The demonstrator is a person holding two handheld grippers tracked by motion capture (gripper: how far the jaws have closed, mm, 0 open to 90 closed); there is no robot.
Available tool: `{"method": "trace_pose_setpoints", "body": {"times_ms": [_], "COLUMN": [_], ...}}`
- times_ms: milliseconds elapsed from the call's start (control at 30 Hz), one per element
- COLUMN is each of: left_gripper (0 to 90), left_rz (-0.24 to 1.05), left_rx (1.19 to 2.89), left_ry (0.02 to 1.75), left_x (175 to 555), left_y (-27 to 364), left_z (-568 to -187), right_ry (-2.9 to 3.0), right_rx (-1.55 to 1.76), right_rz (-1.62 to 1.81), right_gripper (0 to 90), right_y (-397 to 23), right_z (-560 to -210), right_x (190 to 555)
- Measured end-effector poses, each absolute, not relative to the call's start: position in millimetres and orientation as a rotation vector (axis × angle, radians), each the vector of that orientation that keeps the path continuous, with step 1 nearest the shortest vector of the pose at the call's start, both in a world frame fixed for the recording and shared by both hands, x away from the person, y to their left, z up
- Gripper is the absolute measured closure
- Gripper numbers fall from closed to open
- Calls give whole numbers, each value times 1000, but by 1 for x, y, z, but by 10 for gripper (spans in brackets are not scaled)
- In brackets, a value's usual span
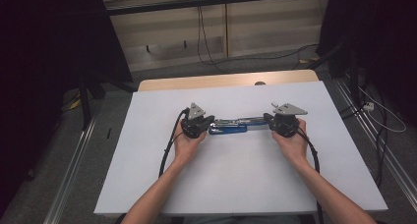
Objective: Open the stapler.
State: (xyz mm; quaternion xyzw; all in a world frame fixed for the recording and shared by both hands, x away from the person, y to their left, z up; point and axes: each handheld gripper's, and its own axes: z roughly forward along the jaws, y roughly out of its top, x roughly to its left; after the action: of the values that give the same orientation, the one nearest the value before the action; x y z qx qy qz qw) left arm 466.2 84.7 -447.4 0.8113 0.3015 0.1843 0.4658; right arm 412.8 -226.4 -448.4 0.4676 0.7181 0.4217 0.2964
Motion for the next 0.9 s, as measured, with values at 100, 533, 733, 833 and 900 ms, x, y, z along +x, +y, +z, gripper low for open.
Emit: {"method": "trace_pose_setpoints", "body": {"times_ms": [100,533,733,833,900], "left_gripper": [900,683,544,502,435], "left_rz": [450,428,440,426,429], "left_rx": [1987,1920,1907,1905,1903], "left_ry": [744,763,799,797,807], "left_x": [466,464,463,462,461], "left_y": [84,87,90,91,91], "left_z": [-447,-440,-438,-436,-435], "right_ry": [1911,1926,1936,1928,1926], "right_rx": [1239,1194,1194,1214,1210], "right_rz": [1129,1229,1243,1230,1216], "right_gripper": [900,803,693,595,495], "right_y": [-227,-228,-228,-228,-228], "right_z": [-448,-444,-444,-445,-445], "right_x": [413,412,412,412,412]}}
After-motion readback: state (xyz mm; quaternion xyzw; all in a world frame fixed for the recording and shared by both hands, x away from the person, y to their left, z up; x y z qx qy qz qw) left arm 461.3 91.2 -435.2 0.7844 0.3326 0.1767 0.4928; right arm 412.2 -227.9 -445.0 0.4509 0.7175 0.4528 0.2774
